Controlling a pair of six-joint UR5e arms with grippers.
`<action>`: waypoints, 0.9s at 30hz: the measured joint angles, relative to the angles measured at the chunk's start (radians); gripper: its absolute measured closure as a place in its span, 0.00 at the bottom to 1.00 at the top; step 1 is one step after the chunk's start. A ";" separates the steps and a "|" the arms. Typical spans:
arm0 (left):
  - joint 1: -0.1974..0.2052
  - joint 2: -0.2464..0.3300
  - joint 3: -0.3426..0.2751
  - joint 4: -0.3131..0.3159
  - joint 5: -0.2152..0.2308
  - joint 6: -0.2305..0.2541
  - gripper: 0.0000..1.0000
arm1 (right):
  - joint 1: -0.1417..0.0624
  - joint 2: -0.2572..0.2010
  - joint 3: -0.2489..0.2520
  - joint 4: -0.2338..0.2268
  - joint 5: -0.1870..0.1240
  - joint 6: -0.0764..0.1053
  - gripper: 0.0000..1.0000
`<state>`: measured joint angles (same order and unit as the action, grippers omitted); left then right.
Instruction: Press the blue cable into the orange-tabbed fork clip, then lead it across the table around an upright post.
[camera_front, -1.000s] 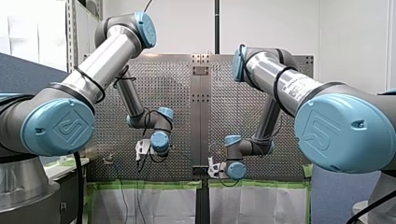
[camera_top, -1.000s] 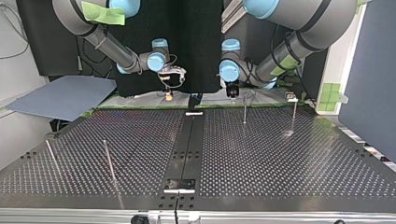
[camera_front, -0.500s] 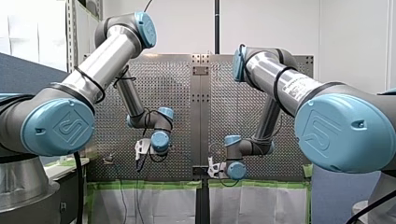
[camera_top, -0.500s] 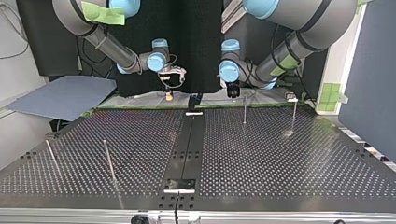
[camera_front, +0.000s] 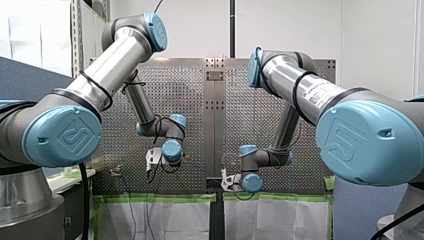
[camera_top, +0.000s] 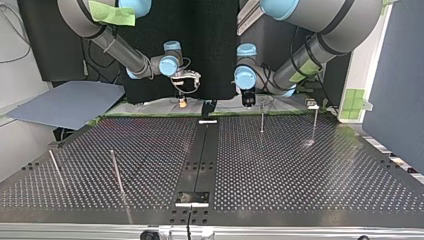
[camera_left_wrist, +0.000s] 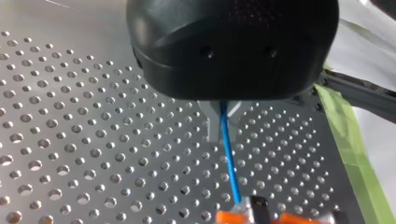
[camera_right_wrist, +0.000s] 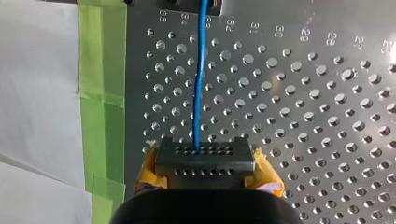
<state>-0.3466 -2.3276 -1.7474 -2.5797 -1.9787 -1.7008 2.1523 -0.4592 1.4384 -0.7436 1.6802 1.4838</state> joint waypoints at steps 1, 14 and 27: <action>0.000 0.000 0.002 -0.001 0.000 -0.001 0.89 | 0.001 0.000 0.000 0.000 0.000 -0.002 1.00; 0.004 0.000 0.024 -0.048 0.004 -0.010 0.64 | 0.005 0.000 0.000 0.000 0.000 -0.005 1.00; -0.006 -0.029 0.085 -0.136 -0.028 -0.014 0.60 | 0.007 0.000 0.000 -0.001 0.000 -0.007 1.00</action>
<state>-0.3528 -2.3568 -1.6624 -2.7156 -2.0068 -1.7150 2.1598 -0.4597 1.4381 -0.7441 1.6798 1.4765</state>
